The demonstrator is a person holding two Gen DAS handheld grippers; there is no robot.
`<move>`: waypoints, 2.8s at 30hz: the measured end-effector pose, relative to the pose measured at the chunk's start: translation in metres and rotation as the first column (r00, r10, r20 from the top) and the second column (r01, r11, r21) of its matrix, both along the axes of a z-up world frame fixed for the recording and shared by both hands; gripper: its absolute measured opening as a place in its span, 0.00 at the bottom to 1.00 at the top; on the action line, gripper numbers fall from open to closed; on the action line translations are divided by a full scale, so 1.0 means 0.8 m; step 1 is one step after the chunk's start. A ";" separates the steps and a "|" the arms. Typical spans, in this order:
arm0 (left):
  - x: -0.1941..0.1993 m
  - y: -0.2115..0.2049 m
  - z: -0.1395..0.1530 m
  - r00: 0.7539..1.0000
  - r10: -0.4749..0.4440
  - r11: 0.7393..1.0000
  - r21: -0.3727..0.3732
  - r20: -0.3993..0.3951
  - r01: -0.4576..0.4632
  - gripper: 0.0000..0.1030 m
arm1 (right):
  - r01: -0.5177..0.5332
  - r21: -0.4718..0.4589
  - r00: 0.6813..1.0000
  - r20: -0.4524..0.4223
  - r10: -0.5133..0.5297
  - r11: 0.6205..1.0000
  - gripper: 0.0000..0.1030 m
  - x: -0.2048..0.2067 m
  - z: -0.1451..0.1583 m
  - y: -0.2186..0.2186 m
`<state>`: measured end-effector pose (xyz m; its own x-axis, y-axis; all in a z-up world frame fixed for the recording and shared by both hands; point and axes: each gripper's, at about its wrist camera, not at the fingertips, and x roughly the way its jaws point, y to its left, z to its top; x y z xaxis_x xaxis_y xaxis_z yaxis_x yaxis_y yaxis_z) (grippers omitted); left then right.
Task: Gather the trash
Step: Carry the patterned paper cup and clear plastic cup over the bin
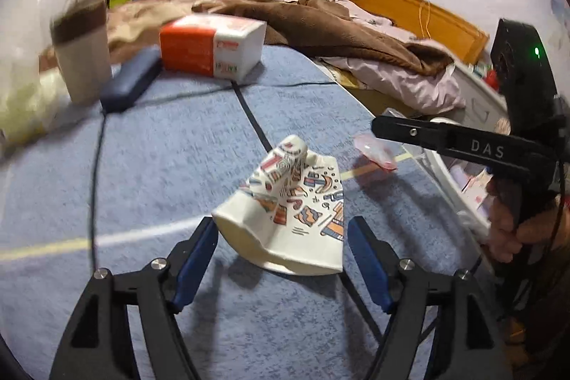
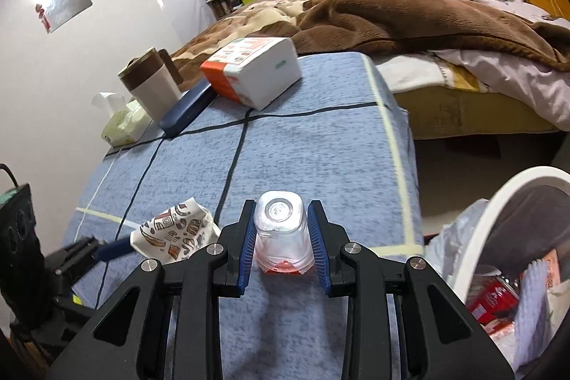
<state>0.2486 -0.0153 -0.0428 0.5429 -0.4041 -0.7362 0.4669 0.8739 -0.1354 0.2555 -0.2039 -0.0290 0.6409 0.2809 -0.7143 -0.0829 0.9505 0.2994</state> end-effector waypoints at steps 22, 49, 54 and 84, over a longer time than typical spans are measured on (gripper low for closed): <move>0.024 -0.063 -0.024 0.998 -0.037 0.971 0.236 -0.057 0.049 0.80 | 0.057 0.041 0.998 0.004 -0.057 0.998 0.29 -0.015 -0.003 -0.035; -0.027 -0.047 0.038 0.997 0.038 0.995 0.091 0.061 -0.043 0.62 | 0.061 0.043 0.994 0.084 -0.064 0.997 0.29 -0.059 0.029 -0.043; -0.048 -0.059 0.059 0.995 0.022 0.997 0.071 0.099 -0.029 0.62 | 0.075 0.044 0.989 0.121 -0.080 0.996 0.29 -0.080 0.046 -0.053; -0.114 -0.255 0.086 0.963 -0.239 0.971 0.022 0.126 0.238 0.62 | 0.352 -0.016 0.926 0.149 -0.345 0.936 0.29 -0.174 0.066 -0.215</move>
